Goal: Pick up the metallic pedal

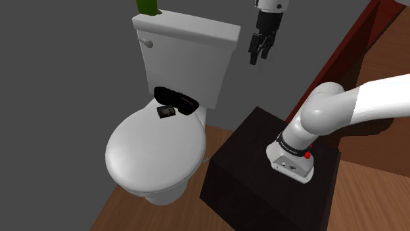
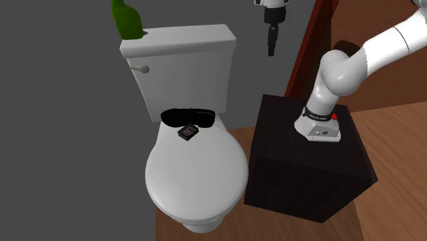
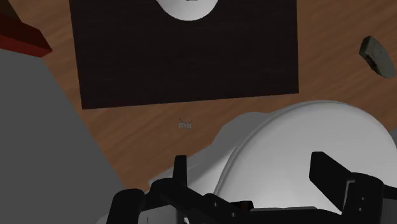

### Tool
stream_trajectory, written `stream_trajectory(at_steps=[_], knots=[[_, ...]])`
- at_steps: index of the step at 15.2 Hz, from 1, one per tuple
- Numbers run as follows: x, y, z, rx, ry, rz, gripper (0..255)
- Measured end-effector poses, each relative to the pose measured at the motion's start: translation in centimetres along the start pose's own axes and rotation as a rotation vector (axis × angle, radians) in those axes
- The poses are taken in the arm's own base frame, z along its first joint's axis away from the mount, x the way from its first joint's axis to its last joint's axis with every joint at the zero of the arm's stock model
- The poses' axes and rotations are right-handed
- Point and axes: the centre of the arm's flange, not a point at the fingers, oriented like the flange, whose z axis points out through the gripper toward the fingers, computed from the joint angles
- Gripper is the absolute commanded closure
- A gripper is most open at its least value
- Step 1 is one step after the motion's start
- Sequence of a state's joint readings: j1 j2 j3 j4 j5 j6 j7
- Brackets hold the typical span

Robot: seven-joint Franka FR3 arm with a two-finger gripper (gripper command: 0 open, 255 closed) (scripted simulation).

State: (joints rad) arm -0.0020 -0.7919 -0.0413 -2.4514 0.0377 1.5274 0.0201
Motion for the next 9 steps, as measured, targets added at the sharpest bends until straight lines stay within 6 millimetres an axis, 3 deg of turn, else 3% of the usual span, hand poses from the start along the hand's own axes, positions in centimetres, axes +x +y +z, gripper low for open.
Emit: stream_trajectory(at_steps=[3, 9], knots=[[1.0, -0.5, 1.0, -0.005, 0.002, -0.015, 0], [6.4, -3.6, 5.3, -0.026, 0.02, -0.086, 0]])
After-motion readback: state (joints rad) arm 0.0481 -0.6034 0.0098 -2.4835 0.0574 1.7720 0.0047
